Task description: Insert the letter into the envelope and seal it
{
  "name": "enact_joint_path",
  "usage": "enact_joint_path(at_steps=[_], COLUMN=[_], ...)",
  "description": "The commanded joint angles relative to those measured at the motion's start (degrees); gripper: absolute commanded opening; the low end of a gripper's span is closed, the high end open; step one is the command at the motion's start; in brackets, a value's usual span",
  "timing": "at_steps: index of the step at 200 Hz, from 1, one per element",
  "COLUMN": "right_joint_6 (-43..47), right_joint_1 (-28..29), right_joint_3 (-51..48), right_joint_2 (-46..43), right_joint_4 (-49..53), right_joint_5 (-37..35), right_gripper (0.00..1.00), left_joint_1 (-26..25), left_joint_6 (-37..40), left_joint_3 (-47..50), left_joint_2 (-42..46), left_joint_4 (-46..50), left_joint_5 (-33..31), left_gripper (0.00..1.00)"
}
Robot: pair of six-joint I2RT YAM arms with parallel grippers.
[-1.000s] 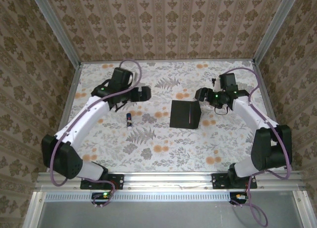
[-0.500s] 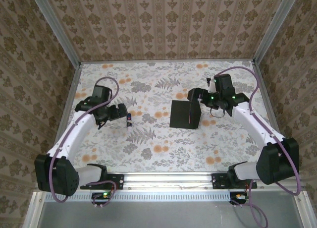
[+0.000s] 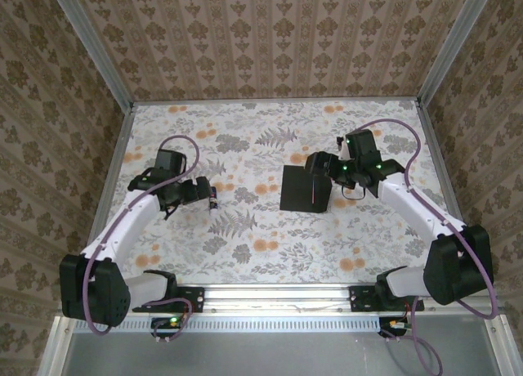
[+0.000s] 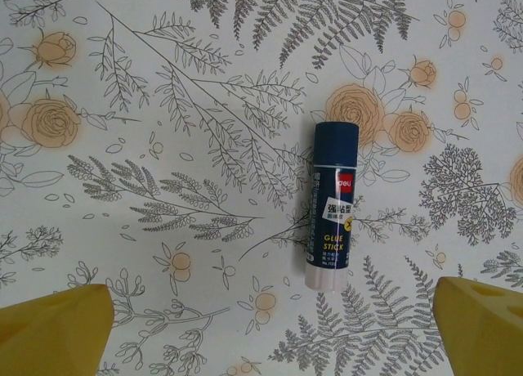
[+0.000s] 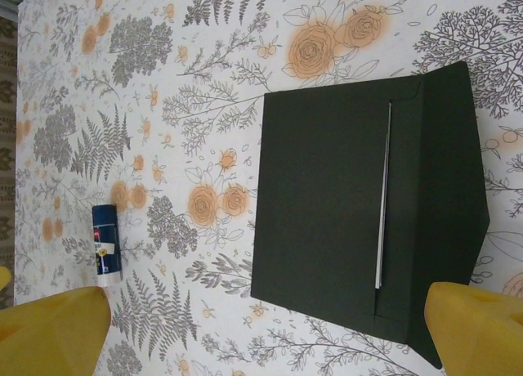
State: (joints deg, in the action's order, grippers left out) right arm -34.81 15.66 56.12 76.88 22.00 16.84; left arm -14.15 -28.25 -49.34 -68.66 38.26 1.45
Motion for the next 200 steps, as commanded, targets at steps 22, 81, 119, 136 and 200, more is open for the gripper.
enact_joint_path(at_steps=[22,81,119,136,200], right_joint_6=[-1.2,-1.1,1.2,1.5,4.8], right_joint_1=[0.6,0.8,0.7,0.7,0.4], right_joint_3=[0.6,-1.5,-1.9,-2.3,-4.0], right_joint_2=[0.9,0.9,0.6,0.0,-1.7], right_joint_4=[-1.5,-3.7,-3.7,-3.8,-4.5], right_joint_5=[-1.9,-2.1,-3.1,-4.2,-5.7], right_gripper=[1.0,1.0,1.0,1.0,1.0], left_joint_1=[-0.4,-2.0,-3.2,-3.7,-5.5], left_joint_6=[1.6,2.3,2.3,2.3,2.3], left_joint_3=[1.9,1.8,1.4,1.2,0.6], left_joint_2=[-1.4,-3.9,-5.9,-6.8,-10.2], left_joint_4=[-3.8,-4.8,-5.0,-5.1,-5.4], left_joint_5=[0.0,-1.8,-2.7,-2.8,-4.3], left_gripper=[1.0,1.0,1.0,1.0,1.0])
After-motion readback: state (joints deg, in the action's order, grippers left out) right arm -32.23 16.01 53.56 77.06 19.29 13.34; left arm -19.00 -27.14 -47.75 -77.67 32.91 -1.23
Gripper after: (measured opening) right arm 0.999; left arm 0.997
